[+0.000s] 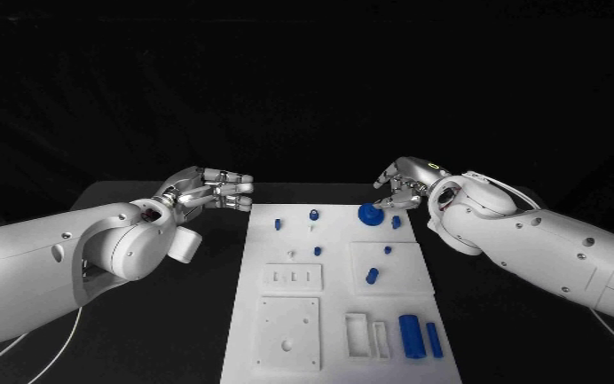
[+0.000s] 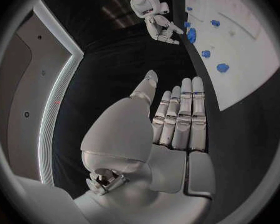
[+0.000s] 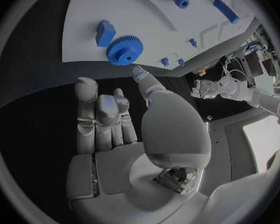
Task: Assemble the parts on the task board
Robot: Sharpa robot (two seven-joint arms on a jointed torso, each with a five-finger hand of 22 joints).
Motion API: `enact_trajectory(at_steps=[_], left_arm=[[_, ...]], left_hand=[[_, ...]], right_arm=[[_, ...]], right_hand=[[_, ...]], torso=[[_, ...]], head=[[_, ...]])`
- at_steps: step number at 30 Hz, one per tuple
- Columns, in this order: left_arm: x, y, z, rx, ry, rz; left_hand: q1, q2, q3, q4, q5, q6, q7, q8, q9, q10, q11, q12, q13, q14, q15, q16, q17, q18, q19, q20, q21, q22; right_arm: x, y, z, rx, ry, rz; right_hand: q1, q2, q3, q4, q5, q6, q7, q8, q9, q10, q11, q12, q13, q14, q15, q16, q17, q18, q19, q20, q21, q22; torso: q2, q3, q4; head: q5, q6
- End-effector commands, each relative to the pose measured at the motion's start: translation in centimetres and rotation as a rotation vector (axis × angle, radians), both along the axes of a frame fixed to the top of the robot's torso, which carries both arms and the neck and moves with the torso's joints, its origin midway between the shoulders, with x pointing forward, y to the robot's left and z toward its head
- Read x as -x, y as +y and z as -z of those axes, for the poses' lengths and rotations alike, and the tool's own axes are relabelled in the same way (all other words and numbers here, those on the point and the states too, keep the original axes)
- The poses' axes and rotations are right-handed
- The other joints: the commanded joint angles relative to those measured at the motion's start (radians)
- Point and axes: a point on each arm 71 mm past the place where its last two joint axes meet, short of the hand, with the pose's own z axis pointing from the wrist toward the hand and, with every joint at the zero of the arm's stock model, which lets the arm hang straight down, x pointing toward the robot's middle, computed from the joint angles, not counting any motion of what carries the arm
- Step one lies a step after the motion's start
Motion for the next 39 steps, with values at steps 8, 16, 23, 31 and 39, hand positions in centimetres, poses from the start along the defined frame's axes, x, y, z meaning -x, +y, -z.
enact_trajectory(at_steps=[8,16,23,31,39], left_arm=[[0.0,0.0,-0.3,-0.001,-0.014,0.008],[0.0,0.0,-0.2,-0.004,-0.012,0.007],[0.0,0.1,-0.2,-0.006,-0.011,0.005],[-0.1,0.2,-0.2,-0.007,-0.010,0.004],[-0.1,0.3,-0.2,-0.009,-0.009,0.001]], left_hand=[[-0.003,-0.002,0.001,-0.005,-0.002,-0.009,0.001,0.000,0.000,-0.004,-0.001,0.001,0.001,0.002,-0.001,0.002,0.001,-0.003,-0.005,0.000,0.004,-0.001],[-0.003,-0.002,0.001,-0.005,-0.002,-0.009,0.001,0.000,0.000,-0.004,-0.001,0.001,0.001,0.002,-0.001,0.002,0.001,-0.003,-0.005,0.000,0.004,-0.001],[-0.003,-0.002,0.001,-0.005,-0.002,-0.009,0.001,0.000,0.000,-0.004,-0.001,0.001,0.001,0.002,-0.001,0.002,0.001,-0.003,-0.005,0.000,0.004,-0.001],[-0.003,-0.002,0.002,-0.005,-0.002,-0.009,0.001,0.000,0.000,-0.004,-0.001,0.001,0.001,0.002,-0.001,0.002,0.001,-0.003,-0.006,0.000,0.005,-0.001],[-0.004,0.000,0.003,-0.005,-0.002,-0.009,0.001,-0.001,0.000,-0.004,-0.001,0.001,0.001,0.002,-0.001,0.002,0.001,-0.003,-0.009,0.000,0.011,-0.004]], right_arm=[[-0.3,0.5,1.9,0.010,0.078,-0.028],[-0.3,0.7,2.4,0.007,0.092,-0.033],[-0.1,0.7,2.7,0.012,0.106,-0.040],[0.2,1.0,2.7,0.006,0.102,-0.056],[0.3,1.0,2.3,-0.074,0.053,-0.048]], right_hand=[[-0.001,0.000,-0.008,0.009,0.017,-0.006,0.000,-0.004,0.002,0.011,0.000,0.027,0.023,0.011,0.001,0.001,0.027,0.020,0.017,0.010,0.003,0.033],[-0.003,0.001,-0.011,0.012,0.019,-0.006,0.000,-0.004,0.002,0.011,0.000,0.030,0.025,0.012,0.001,0.001,0.033,0.020,0.020,0.010,0.000,0.040],[-0.003,0.005,-0.013,0.013,0.023,0.000,-0.001,-0.004,0.003,0.012,-0.001,0.031,0.026,0.013,0.001,0.001,0.037,0.018,0.021,0.010,-0.005,0.048],[-0.007,0.006,-0.017,0.016,0.030,0.006,-0.002,-0.004,0.003,0.013,-0.001,0.032,0.027,0.014,0.001,0.000,0.040,0.017,0.023,0.009,-0.009,0.054],[-0.018,0.009,-0.019,0.026,0.071,0.010,-0.003,-0.004,0.001,0.023,-0.003,0.047,0.041,0.016,-0.001,0.009,0.051,0.019,0.031,0.008,-0.001,0.076]], torso=[[0.004,0.0012,0.0032],[0.002,0.0006,0.0023],[0.002,0.0011,0.0009],[0.002,0.0010,0.0028],[0.002,0.0006,0.0028]], head=[[0.004,-0.001],[0.007,-0.006],[0.007,-0.009],[0.006,-0.008],[0.005,-0.005]])
